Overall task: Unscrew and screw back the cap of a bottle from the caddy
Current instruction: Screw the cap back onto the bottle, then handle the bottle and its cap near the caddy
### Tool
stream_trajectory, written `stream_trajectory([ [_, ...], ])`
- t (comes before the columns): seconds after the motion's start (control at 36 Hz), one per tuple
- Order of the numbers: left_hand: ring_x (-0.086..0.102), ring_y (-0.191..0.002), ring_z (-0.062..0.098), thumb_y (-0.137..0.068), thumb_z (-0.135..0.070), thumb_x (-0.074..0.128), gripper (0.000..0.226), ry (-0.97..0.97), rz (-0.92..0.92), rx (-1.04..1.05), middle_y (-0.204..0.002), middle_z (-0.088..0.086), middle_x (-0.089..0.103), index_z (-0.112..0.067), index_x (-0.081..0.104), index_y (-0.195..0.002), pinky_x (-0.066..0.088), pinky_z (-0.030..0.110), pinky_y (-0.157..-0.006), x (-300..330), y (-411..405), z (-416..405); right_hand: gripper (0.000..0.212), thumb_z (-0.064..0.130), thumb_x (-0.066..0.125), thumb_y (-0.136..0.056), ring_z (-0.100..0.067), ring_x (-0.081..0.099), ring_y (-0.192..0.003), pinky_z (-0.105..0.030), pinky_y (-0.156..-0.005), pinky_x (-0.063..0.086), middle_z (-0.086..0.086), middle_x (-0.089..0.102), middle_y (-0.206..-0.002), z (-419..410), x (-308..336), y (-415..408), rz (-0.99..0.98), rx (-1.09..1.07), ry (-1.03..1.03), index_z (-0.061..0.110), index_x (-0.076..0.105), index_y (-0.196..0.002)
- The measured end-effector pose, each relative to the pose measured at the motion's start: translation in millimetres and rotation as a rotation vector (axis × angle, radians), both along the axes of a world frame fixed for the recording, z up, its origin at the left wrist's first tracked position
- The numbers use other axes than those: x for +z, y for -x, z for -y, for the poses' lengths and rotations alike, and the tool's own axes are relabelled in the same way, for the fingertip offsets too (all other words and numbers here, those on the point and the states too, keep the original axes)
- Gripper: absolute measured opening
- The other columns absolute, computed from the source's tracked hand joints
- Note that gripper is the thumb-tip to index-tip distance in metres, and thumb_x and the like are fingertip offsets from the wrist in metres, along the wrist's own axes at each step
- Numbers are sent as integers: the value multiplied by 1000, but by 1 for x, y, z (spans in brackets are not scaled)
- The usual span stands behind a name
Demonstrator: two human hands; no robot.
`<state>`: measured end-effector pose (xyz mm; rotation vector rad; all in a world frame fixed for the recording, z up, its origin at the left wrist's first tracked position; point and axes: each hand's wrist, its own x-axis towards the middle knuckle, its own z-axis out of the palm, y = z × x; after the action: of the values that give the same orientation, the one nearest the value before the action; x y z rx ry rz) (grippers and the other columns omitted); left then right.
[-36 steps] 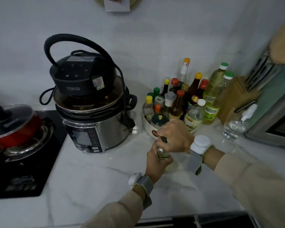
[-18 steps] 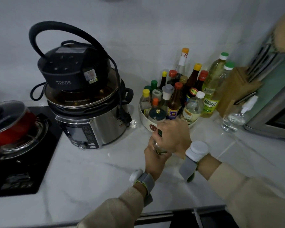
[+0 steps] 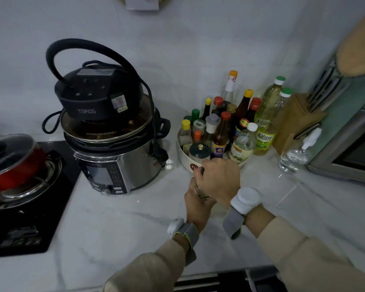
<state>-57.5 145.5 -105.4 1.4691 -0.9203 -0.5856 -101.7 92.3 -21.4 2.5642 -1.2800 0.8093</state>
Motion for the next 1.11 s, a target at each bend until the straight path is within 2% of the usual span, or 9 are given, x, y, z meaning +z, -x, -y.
stream_trajectory([
  [0.08, 60, -77, -9, -68, -4, 77, 82, -11, 17, 8, -95, 1, 69, -69, 38, -99, 44, 5, -64, -1, 1, -2, 37, 31, 40, -71, -22, 39, -33, -20, -45, 19, -5, 50, -40, -5, 0, 0, -5, -39, -17, 13, 54, -43],
  [0.22, 58, -81, -16, -65, -9, 80, 68, -79, 41, -30, -92, -17, 65, -50, 44, -107, 45, 10, -66, 0, -1, -4, 33, 35, 43, -73, -22, 44, -37, -22, -46, 22, -4, 52, -45, -11, 9, 6, -18, -58, -43, 15, 53, -48],
  [0.31, 58, -83, -16, -62, -5, 81, 68, -103, 12, -71, -94, -18, 62, -24, 48, -118, 43, 1, -66, -2, -6, -5, 34, 48, 47, -80, -25, 59, -59, -26, -53, 30, -3, 63, -64, -17, 14, 10, -34, -50, -73, 18, 60, -74],
  [0.39, 62, -87, 2, -63, -2, 80, 59, -125, 25, -146, -98, -8, 65, -23, 50, -110, 46, 7, -69, -1, -11, -8, 52, 67, 44, -78, -24, 61, -84, -32, -66, 43, -1, 66, -87, -19, 12, 16, 46, -68, -302, 20, 53, -100],
  [0.47, 60, -90, 3, -63, 0, 78, 56, -122, 76, -201, -99, -11, 62, -30, 48, -101, 47, 7, -72, 2, -16, -15, 57, 74, 50, -70, -20, 59, -83, -30, -63, 40, 3, 64, -90, -22, 8, 22, 92, -83, -407, 22, 49, -95],
  [0.72, 62, -96, -2, -68, -14, 81, 54, -143, 49, -145, -106, -16, 66, -47, 53, -101, 54, 23, -84, -7, -23, -32, 41, 59, 65, -72, -10, 56, -68, -25, -55, 40, 6, 64, -77, -23, -4, 30, 259, -27, -512, 21, 63, -85],
  [0.95, 64, -85, -8, -62, -8, 84, 55, -130, 51, -137, -84, -31, 69, -49, 59, -90, 55, 13, -69, 15, -25, -16, 24, 43, 72, -77, -4, 50, -58, -17, -50, 32, 16, 53, -62, -10, 12, 36, 432, 28, -549, 22, 60, -78],
  [1.03, 60, -79, -14, -61, -16, 86, 49, -70, 138, -153, -81, -30, 67, -37, 62, -98, 51, 8, -67, 40, -26, 8, 27, 44, 72, -76, -13, 58, -61, -23, -50, 37, 6, 65, -67, 7, 38, 39, 498, 36, -469, 19, 67, -84],
  [1.11, 61, -76, -14, -62, -18, 85, 50, -34, 175, -204, -89, -18, 66, -24, 62, -106, 48, 5, -65, 74, -26, 38, 21, 40, 74, -75, -10, 52, -54, -18, -45, 31, 9, 57, -59, 27, 72, 41, 550, 26, -379, 21, 64, -77],
])
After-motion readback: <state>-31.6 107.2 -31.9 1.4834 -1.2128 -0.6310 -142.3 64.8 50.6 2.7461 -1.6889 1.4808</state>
